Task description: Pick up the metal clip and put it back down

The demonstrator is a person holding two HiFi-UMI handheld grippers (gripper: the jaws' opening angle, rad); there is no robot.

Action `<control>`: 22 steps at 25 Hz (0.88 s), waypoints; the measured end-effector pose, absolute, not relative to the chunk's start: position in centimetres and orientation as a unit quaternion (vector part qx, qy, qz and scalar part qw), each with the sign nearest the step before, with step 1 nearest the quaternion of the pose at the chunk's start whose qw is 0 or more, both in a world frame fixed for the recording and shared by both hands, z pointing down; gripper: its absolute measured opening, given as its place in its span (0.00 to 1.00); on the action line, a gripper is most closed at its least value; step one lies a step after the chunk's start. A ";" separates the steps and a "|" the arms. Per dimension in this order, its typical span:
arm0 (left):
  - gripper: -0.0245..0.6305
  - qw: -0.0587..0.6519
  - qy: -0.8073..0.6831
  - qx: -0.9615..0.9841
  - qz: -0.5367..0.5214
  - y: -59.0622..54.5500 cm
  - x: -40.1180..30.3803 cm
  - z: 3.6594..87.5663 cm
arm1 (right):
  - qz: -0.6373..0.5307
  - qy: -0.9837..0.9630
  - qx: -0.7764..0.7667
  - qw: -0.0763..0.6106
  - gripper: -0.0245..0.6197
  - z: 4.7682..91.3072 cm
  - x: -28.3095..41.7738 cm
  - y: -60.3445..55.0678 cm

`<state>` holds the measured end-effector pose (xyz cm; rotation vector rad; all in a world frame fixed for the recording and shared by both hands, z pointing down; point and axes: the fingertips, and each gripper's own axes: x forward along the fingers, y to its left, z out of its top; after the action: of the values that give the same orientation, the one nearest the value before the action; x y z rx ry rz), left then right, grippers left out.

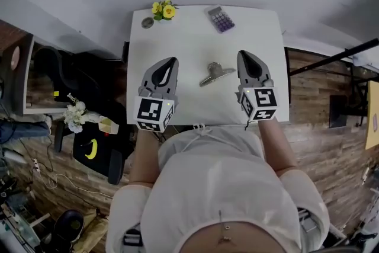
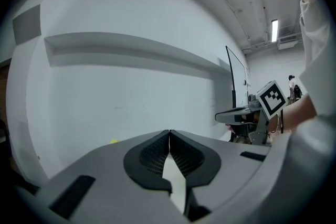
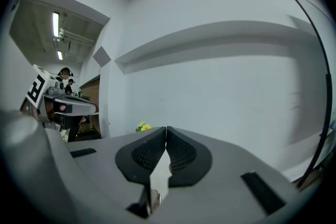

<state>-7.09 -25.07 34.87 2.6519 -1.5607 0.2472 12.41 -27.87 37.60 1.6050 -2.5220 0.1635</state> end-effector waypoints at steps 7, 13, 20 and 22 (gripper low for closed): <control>0.07 0.031 -0.513 0.858 0.019 -24.6 -7.4 31.4 | 0.007 -0.851 0.522 0.052 0.05 33.4 13.1 -26.1; 0.07 0.014 -0.512 0.858 0.036 -24.4 -7.3 31.0 | -0.007 -0.854 0.518 0.048 0.05 32.8 12.9 -25.3; 0.07 0.011 -0.511 0.858 0.039 -24.4 -7.2 31.0 | 0.000 -0.858 0.511 0.045 0.04 33.0 12.7 -25.4; 0.07 0.011 -0.513 0.858 0.041 -24.4 -7.2 31.2 | 0.001 -0.861 0.507 0.043 0.04 33.1 12.5 -25.3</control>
<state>-7.24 -24.38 31.16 2.6754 -1.5990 0.1269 12.45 -25.31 33.08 1.5507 -2.6326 0.0027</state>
